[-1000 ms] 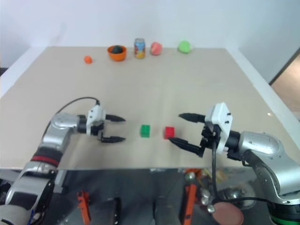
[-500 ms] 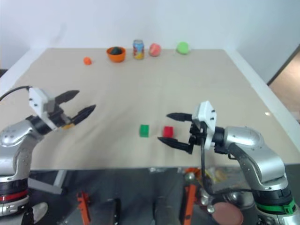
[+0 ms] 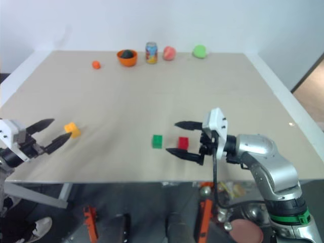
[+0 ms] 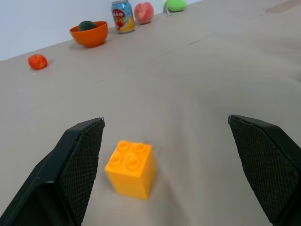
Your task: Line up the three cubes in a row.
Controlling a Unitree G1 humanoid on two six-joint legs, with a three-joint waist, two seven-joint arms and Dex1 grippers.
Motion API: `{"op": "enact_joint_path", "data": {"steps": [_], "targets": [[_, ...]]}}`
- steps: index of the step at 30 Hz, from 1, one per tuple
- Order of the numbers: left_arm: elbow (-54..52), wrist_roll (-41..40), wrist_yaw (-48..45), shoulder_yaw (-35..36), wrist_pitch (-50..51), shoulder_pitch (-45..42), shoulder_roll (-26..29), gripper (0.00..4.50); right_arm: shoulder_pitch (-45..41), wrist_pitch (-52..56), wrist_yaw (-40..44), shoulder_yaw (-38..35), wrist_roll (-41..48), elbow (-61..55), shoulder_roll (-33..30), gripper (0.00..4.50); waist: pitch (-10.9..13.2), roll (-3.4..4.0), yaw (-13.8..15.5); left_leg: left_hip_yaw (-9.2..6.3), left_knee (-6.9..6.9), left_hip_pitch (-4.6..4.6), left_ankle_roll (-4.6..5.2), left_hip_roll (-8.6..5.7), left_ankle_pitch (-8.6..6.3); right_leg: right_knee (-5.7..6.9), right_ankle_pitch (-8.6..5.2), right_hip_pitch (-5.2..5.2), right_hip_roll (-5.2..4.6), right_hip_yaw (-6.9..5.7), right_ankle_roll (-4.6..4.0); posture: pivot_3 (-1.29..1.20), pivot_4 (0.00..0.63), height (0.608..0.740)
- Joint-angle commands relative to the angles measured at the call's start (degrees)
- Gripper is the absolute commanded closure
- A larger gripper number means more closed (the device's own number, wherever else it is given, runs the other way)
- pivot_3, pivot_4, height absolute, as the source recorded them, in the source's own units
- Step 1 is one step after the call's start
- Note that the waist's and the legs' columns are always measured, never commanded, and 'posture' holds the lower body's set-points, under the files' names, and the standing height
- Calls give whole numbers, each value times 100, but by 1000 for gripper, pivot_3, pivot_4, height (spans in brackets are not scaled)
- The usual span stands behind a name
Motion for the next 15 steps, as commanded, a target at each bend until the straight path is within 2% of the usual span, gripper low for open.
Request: {"op": "enact_joint_path", "data": {"steps": [1, 7, 15], "targets": [[496, -80, -143, 169, -177, -237, 315, 144, 8, -74, 0, -120, 25, -173, -27, 0, 0, 0, 0, 0, -1, 0, 0, 0, 0, 0, 0, -1, 0, -1, 0, 0, 150, 740], [1158, -63, -484, -45, -87, -472, 606, 144, 29, -30, -8, -170, 58, -224, -64, 0, 0, -1, -3, 5, -7, 0, 0, 2, 0, 0, 0, -5, -3, -2, -3, 0, 150, 740], [1720, 57, -746, -399, -113, -807, 642, 144, 67, 29, -18, -222, 80, -289, -139, 0, -1, -2, -2, 7, -14, 0, 0, 2, 0, 0, -1, -9, -5, -5, -5, 0, 150, 740]]}}
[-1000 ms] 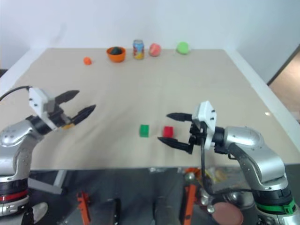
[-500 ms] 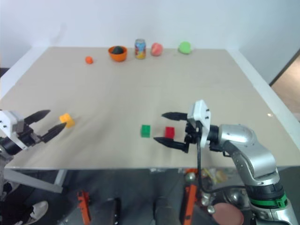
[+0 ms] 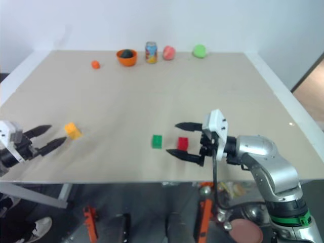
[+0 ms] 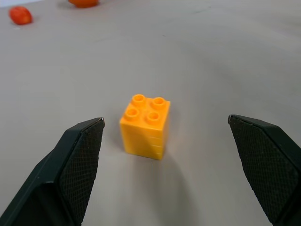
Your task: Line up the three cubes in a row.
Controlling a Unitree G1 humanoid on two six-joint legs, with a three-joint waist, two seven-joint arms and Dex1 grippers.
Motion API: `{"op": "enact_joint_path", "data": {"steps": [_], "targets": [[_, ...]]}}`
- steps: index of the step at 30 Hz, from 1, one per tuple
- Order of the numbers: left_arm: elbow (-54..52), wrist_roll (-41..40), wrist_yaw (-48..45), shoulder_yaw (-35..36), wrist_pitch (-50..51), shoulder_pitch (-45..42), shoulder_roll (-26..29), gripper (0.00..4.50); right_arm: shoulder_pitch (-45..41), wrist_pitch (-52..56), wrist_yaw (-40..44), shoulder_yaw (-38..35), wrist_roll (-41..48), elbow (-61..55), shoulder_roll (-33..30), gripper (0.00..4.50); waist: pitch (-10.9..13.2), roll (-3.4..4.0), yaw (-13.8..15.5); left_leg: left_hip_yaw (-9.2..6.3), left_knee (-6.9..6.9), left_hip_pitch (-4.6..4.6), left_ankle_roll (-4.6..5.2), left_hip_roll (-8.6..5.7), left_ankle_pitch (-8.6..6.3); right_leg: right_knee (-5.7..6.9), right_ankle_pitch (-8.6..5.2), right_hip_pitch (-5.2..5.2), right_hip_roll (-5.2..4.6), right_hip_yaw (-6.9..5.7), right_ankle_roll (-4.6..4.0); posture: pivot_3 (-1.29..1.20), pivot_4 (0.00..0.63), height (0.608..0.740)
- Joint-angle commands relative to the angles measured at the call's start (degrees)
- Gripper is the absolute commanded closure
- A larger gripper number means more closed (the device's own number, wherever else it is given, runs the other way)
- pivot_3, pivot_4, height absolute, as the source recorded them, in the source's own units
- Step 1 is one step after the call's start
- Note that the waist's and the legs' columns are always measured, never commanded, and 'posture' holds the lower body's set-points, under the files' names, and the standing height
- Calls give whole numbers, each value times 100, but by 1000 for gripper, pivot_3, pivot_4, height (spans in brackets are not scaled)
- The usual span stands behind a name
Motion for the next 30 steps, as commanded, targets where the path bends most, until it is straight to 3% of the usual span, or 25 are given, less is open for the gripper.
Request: {"op": "enact_joint_path", "data": {"steps": [1, 30], "targets": [[297, 97, 24, -23, -116, -254, 147, 144, 28, 5, -17, -204, 88, -242, -92, 0, 0, 0, 0, 0, 0, 0, 0, 0, 0, 0, 0, 0, 0, -1, 0, 0, 150, 740], [2054, 557, -166, -529, -608, -1333, -80, 144, 52, 734, -706, -31, 780, -1365, 166, 0, -3, -5, 2, -3, -3, -4, 0, 0, 0, 0, -1, 0, 0, -7, -2, 0, 150, 740]]}}
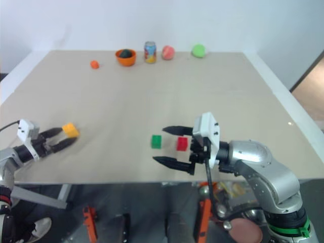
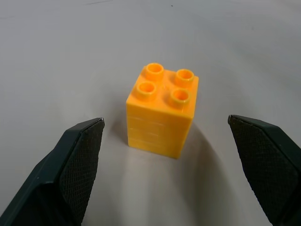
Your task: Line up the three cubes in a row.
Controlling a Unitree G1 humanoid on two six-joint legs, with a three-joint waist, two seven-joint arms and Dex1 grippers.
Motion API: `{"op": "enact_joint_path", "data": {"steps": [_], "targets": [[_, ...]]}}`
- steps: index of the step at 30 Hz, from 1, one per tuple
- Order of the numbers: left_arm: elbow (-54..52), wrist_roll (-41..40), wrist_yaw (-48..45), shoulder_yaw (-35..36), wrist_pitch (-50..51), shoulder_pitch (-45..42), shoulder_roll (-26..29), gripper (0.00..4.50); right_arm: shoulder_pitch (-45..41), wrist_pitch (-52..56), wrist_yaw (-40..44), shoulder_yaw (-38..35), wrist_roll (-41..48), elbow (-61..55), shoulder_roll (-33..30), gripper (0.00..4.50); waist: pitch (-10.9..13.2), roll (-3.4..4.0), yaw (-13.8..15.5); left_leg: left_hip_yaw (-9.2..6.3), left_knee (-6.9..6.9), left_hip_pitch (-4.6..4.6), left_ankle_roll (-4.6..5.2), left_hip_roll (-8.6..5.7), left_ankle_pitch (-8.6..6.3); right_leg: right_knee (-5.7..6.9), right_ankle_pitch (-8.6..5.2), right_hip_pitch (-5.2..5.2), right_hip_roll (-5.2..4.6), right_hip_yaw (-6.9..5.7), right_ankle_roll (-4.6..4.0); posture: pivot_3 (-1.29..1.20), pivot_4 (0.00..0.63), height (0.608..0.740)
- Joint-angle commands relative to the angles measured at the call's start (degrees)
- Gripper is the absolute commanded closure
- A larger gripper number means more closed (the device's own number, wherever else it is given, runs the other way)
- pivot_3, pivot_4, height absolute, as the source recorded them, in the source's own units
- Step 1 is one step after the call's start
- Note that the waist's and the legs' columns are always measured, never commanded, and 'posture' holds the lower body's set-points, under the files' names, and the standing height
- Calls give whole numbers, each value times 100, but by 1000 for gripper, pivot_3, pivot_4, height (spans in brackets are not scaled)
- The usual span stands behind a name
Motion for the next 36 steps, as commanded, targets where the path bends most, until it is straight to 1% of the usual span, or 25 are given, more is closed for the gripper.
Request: {"op": "enact_joint_path", "data": {"steps": [1, 6, 9, 12, 18, 29, 30, 33, 36], "targets": [[102, 11, -30, 12, -110, -151, 42, 144, -88, -32, 11, -57, 102, -177, -28, 0, 0, 0, 0, 0, 0, 0, 0, 0, 0, 0, 0, 0, 0, 0, 0, 0, 150, 740], [249, 49, -35, -3, -162, -235, 31, 144, -212, 16, -92, -40, 168, -163, 70, 0, 0, 0, 0, 0, 0, 0, 0, 0, 0, 0, 0, 0, 0, 0, 0, 0, 150, 740], [334, 55, -25, -21, -189, -282, 19, 144, -316, 147, -208, -69, 489, -211, 258, 0, 0, -1, -1, -2, 0, -1, 0, 0, 0, 0, 0, 0, 1, -1, 0, 0, 150, 740], [404, 60, -24, -37, -217, -317, 9, 144, -367, 208, -301, -22, 568, -238, 351, 0, 0, 0, -1, -3, 0, -3, 0, 0, 0, 0, 0, 0, 0, -2, 0, 0, 150, 740], [499, 66, -24, -79, -250, -354, -9, 144, -378, 195, -298, 113, 530, -248, 368, 0, 0, -1, -1, -4, 0, -3, 0, 1, 0, 0, 0, 0, 1, -4, 0, 0, 150, 740], [1034, 228, 13, -153, -453, -621, -2, 144, -358, 203, -308, 191, 472, -260, 312, 0, -1, -1, 0, -5, 0, -3, 1, 1, 0, 0, 0, 0, 1, -5, 0, 0, 150, 740], [1068, 239, 12, -161, -469, -645, -10, 385, -357, 206, -309, 192, 468, -259, 307, 0, -1, -1, 0, -5, 0, -3, 0, 1, 0, 0, 0, 0, 1, -5, 0, 0, 150, 740], [1179, 264, -3, -170, -508, -733, -30, 1299, -357, 204, -305, 200, 450, -250, 292, 0, -1, -1, 0, -5, 0, -3, 1, 1, 0, 0, 0, 0, 1, -6, 0, 0, 150, 740], [1246, 277, -62, -170, -533, -774, -27, 2325, -362, 200, -306, 200, 437, -238, 287, 0, -1, -1, 0, -5, 0, -4, 1, 1, 0, 0, 0, 0, 1, -5, 0, 0, 150, 740]]}}
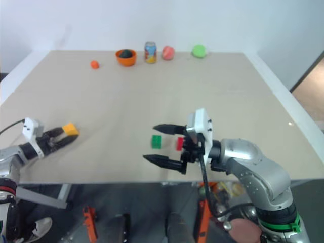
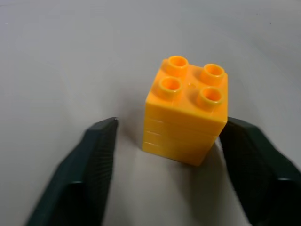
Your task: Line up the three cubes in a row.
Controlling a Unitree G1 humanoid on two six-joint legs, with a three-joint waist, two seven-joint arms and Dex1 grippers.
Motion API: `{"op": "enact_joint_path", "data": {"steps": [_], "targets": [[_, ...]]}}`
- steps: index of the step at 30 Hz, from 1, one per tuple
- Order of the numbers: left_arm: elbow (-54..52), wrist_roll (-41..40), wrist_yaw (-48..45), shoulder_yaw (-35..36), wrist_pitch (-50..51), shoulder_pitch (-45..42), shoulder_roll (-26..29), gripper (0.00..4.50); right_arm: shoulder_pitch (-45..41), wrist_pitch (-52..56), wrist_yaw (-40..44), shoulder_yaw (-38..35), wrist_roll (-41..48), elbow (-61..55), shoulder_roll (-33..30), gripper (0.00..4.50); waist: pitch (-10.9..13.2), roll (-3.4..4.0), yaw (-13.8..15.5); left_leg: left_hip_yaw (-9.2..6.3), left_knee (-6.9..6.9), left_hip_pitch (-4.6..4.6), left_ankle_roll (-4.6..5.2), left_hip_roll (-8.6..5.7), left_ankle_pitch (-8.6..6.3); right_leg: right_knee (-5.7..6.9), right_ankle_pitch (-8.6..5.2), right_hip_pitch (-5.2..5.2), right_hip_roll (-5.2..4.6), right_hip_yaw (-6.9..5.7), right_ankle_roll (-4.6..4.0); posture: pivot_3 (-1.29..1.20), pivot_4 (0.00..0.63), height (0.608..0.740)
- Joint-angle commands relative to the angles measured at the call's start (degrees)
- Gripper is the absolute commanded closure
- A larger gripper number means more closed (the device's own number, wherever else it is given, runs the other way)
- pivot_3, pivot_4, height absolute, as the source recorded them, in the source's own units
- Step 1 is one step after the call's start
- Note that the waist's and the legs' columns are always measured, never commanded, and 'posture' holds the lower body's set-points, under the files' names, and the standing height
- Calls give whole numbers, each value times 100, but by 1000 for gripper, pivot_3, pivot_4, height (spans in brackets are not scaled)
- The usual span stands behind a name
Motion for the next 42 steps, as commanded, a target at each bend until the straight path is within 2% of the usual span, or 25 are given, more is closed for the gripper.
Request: {"op": "enact_joint_path", "data": {"steps": [1, 2, 3, 10, 19, 24, 31, 42], "targets": [[95, 11, -97, 26, -99, -122, 27, 2760, -64, -34, -18, -23, 1, -183, -41, 0, 0, 0, 0, 0, 0, 0, 0, 0, 0, 0, 0, 0, 0, 0, 0, 0, 150, 740], [114, 19, -116, 18, -114, -132, 31, 2876, -66, -37, -19, -25, -2, -178, -41, 0, 0, 0, 0, 0, 0, 0, 0, 0, 0, 0, 0, 0, 0, 0, 0, 0, 150, 740], [135, 39, -115, 7, -145, -143, 38, 3189, -69, -39, -19, -26, -6, -173, -41, 0, 0, 0, 0, -1, -1, 0, 0, 0, 0, 0, 0, 0, 0, -1, 0, 0, 150, 740], [17, 150, -277, -144, -337, -203, -10, 3186, -93, -67, 4, -25, -40, -132, -33, 0, 0, 0, 0, -1, 0, -1, 0, 0, 0, 0, 0, 0, 0, -1, 0, 0, 150, 740], [-588, 203, -1186, -821, -570, -648, -678, 3186, 70, -68, 259, -356, 61, -51, -314, 0, 0, -1, 21, -2, 6, -17, 2, -1, 1, -1, -3, 1, 0, -2, 5, 0, 150, 740], [109, 316, -1619, -1069, -715, -1553, -1208, 3186, 621, -54, 361, -875, 149, 37, -631, 0, -1, -2, 23, -11, 10, -25, 2, -2, 1, -1, -9, 1, 5, 0, 16, 0, 150, 740], [807, 530, -2237, -1300, -876, -2244, -1697, 3186, 1219, 12, 124, -1301, 319, -250, -722, 0, 0, -2, -11, -15, 8, -21, 4, -2, 0, 0, -9, 1, 14, 4, 20, 0, 150, 740], [1459, 1061, -2647, -1555, -1247, -2576, -1840, 3186, 1861, 79, -338, -1657, 561, -825, -753, 0, 0, -2, -6, -21, 15, -22, 4, -2, 0, 1, -8, 4, 15, 4, 19, 0, 150, 740]]}}
